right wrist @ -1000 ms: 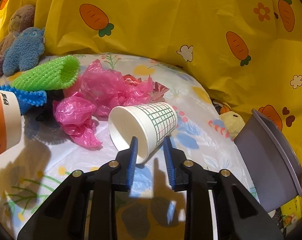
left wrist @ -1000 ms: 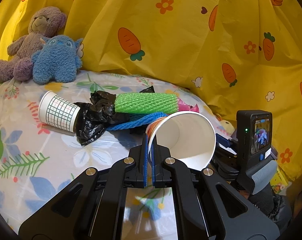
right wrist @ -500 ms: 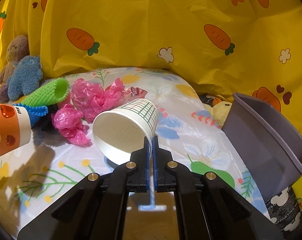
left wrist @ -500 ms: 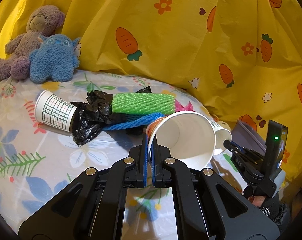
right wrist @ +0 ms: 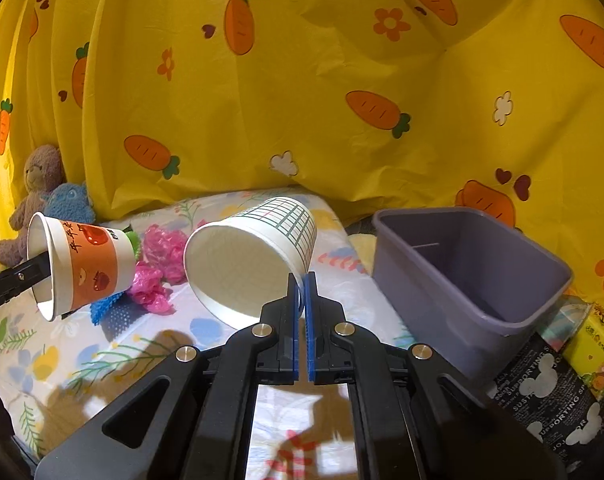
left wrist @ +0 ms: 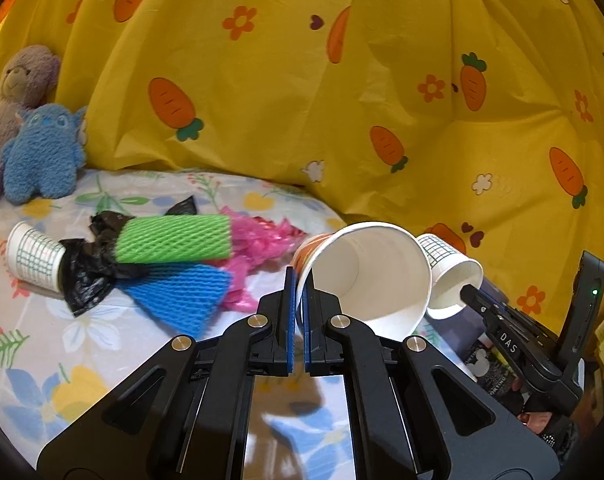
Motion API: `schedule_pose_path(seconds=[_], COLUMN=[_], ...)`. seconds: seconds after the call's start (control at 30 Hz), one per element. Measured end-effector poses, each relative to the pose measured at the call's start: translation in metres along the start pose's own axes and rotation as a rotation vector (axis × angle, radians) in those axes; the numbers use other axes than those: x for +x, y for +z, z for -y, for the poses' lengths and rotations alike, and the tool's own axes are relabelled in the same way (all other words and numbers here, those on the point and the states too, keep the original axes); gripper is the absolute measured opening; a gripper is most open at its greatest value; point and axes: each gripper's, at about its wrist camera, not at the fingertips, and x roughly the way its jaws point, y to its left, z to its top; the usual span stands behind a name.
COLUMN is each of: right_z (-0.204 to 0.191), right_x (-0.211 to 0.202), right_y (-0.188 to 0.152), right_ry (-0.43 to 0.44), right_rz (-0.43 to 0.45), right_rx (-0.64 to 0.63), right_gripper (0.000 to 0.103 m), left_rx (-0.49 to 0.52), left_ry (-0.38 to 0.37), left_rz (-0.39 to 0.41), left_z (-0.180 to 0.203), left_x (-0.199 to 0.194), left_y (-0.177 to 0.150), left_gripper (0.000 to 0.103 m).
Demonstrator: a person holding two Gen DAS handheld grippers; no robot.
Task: Collect trash
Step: 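Carry both held cups over the gray bin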
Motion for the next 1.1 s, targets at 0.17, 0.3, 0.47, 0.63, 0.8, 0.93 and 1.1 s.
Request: schedule_pose_path(seconds=[0.17, 0.3, 0.47, 0.63, 0.8, 0.93, 1.1], right_z=[0.051, 0.090, 0.127, 0.144, 0.151, 0.158, 0.164], right_x=[-0.016, -0.009, 0.006, 0.019, 0.029, 0.036, 0.045], right_y=[0.014, 0.016, 0.011, 0.005, 0.001, -0.001, -0.005], right_ry=[-0.141, -0.237, -0.303, -0.338, -0.357, -0.372, -0.379], right_rz=[0.051, 0.027, -0.038, -0.095, -0.137, -0.163, -0.194], right_rx=[0.052, 0.095, 0.145, 0.156, 0.153, 0.154, 0.157], right_gripper=[0.004, 0.004, 0.004, 0.004, 0.004, 0.004, 0.004], left_rx=[0.077, 0.132, 0.170, 0.157, 0.154, 0.158, 0.145], left_ry=[-0.141, -0.238, -0.310, -0.346, -0.365, -0.376, -0.380], left_rz=[-0.028, -0.052, -0.105, -0.181, -0.240, -0.273, -0.308], left_z=[0.066, 0.117, 0.163, 0.185, 0.200, 0.209, 0.211], left_x=[0.033, 0.066, 0.111, 0.154, 0.184, 0.199, 0.216], left_y=[0.019, 0.030, 0.030, 0.022, 0.013, 0.008, 0.003], left_gripper=[0.002, 0.002, 0.002, 0.002, 0.002, 0.002, 0.002])
